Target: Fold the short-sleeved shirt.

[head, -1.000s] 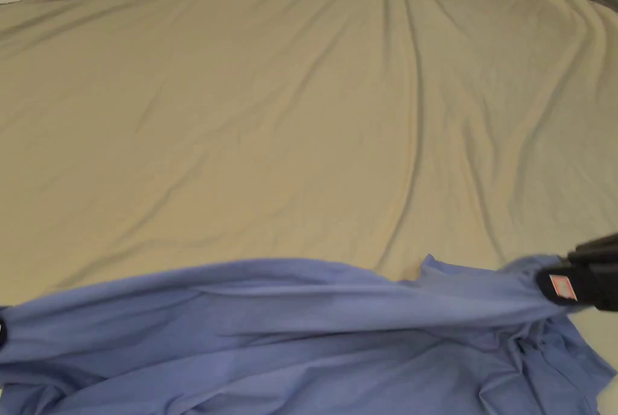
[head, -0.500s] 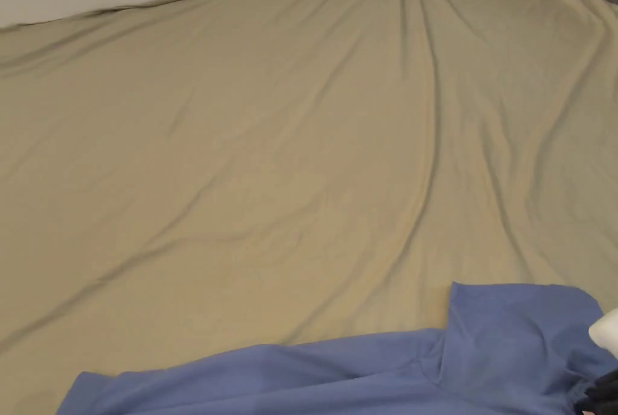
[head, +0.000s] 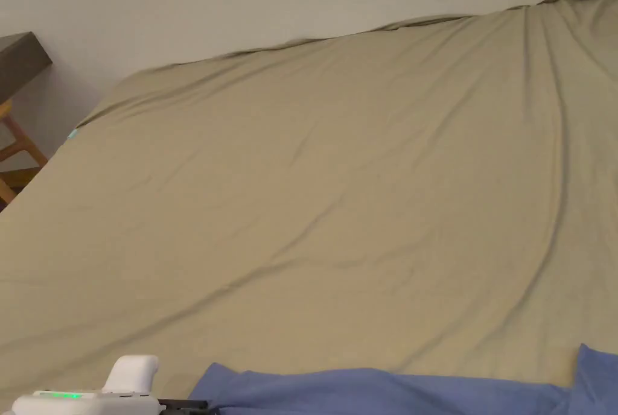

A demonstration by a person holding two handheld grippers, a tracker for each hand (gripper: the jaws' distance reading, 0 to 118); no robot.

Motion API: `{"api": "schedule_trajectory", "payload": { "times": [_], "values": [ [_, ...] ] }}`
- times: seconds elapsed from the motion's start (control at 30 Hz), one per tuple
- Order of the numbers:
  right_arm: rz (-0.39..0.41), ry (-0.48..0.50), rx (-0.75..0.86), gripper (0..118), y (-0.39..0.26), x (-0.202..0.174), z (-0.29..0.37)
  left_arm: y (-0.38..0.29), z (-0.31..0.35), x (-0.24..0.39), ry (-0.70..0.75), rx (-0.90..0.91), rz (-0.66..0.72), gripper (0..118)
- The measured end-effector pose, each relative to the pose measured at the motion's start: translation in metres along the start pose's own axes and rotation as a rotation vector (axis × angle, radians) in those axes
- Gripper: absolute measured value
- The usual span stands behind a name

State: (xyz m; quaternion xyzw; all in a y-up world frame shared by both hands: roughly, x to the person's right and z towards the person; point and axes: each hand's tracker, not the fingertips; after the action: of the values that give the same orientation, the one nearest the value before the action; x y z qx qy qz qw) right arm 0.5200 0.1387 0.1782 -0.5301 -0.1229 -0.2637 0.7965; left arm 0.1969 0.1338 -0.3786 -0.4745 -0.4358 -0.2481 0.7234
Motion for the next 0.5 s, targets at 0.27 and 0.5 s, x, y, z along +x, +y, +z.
{"api": "schedule_trajectory", "payload": {
  "times": [0.27, 0.5],
  "values": [
    [-0.204, -0.007, 0.476, 106, 0.016, -0.036, 0.08, -0.013, 0.066, 0.023, -0.321, 0.146, 0.221, 116],
    [-0.227, 0.053, 0.538, 2, 0.034, -0.061, 0.055, -0.014, 0.059, 0.027, -0.325, 0.201, 0.275, 0]
  ]
}}
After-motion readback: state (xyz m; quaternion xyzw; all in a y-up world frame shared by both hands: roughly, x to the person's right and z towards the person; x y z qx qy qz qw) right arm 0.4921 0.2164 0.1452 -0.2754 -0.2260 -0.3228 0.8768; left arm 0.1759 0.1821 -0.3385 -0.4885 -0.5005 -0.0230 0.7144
